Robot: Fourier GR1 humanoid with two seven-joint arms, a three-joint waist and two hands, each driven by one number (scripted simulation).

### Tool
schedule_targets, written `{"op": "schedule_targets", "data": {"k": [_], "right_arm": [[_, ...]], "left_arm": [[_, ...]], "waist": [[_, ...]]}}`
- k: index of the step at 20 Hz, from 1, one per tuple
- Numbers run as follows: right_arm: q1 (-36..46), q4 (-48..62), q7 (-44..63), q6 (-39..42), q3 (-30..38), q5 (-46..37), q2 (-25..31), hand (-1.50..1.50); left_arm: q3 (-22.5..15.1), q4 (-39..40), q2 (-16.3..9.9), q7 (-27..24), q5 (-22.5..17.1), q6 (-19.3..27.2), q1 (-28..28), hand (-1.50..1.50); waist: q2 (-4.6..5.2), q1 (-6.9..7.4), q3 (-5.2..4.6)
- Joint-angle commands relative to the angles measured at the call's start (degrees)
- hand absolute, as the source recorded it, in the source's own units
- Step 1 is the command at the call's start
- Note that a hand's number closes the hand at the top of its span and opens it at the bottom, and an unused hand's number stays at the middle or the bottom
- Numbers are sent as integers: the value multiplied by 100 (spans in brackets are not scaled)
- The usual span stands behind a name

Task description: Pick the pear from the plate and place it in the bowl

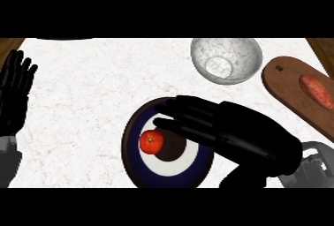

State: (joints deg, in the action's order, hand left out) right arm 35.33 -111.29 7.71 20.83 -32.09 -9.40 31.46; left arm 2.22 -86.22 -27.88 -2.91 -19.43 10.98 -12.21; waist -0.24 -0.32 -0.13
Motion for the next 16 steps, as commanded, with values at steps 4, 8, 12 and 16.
{"op": "schedule_targets", "data": {"k": [4,8,12,16], "right_arm": [[916,50,823,1879,139,637,764,-150],[1236,167,1333,2390,13,553,438,-150],[1342,943,985,2552,72,-62,-114,-150],[1366,1150,919,2899,399,-237,-331,-150]], "left_arm": [[-33,135,154,-155,87,-62,61,0],[80,77,108,-169,66,-235,71,0],[131,197,204,-99,172,-263,-85,0],[342,367,140,100,182,-323,-338,0]], "waist": [[14,42,1],[16,58,5],[37,92,10],[28,61,11]]}}
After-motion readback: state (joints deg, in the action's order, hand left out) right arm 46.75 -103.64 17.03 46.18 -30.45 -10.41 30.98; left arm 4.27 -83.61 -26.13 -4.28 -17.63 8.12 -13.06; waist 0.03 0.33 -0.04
